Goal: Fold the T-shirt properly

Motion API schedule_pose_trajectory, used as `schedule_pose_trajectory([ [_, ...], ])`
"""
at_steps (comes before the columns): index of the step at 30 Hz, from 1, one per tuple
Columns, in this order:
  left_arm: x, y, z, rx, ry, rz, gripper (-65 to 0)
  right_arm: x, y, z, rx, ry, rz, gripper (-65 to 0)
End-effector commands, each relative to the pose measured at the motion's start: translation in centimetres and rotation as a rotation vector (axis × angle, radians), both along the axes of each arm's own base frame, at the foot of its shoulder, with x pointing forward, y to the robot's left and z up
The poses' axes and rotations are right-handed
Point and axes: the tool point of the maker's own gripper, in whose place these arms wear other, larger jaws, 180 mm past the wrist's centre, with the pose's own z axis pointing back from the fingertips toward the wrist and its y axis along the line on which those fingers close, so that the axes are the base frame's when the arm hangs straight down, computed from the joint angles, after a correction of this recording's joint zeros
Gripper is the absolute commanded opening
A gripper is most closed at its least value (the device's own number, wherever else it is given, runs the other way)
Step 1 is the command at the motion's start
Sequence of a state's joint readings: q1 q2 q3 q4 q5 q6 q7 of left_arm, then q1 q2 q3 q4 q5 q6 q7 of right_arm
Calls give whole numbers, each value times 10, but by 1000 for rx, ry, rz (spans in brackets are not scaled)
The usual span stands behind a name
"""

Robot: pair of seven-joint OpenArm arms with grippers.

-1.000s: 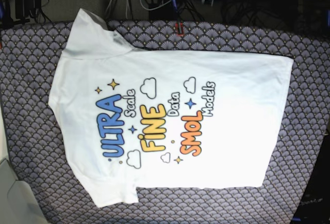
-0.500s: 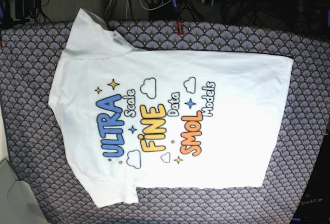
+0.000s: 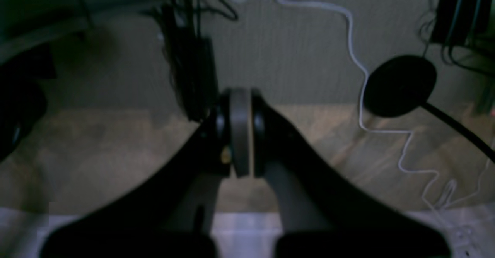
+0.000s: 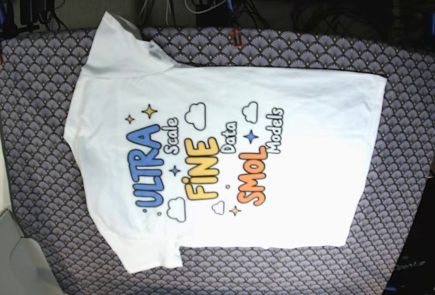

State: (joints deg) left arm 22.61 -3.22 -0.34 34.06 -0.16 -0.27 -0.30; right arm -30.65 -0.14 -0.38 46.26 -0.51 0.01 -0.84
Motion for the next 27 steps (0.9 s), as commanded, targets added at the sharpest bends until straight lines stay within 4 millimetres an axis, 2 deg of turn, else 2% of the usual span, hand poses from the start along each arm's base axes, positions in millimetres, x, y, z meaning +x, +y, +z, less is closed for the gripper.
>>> schedule_pose_trajectory([
  [1, -7, 1, 7, -4, -19, -8, -646, 1, -1, 9, 1, -35, 2, -650],
  [4, -5, 6, 34, -3, -104, -30, -646, 7, -9, 34, -14, -105, 15, -650],
  [6, 3, -1, 60, -19, -182, -42, -646, 10, -10, 53, -17, -148, 20, -650],
  [10, 20, -3, 114, -33, -318, -75, -646, 24, -24, 99, -45, -251, 57, -650],
  [15, 48, -12, 186, -60, -482, -122, -646, 56, -31, 167, -65, -407, 119, -650],
  [18, 71, -24, 237, -90, -600, -128, -646, 77, -41, 207, -99, -478, 132, -646],
  [20, 84, -28, 265, -100, -667, -127, -645, 93, -45, 229, -120, -512, 133, -604],
  [22, 94, -30, 282, -105, -716, -126, -644, 103, -48, 239, -131, -534, 132, -548],
  [23, 97, -30, 285, -104, -726, -126, -639, 107, -50, 240, -138, -543, 131, -518],
  [25, 105, -27, 286, -93, -749, -126, -588, 125, -53, 242, -148, -584, 138, -456],
  [27, 115, -21, 289, -74, -776, -116, -510, 139, -55, 245, -155, -619, 143, -410],
])
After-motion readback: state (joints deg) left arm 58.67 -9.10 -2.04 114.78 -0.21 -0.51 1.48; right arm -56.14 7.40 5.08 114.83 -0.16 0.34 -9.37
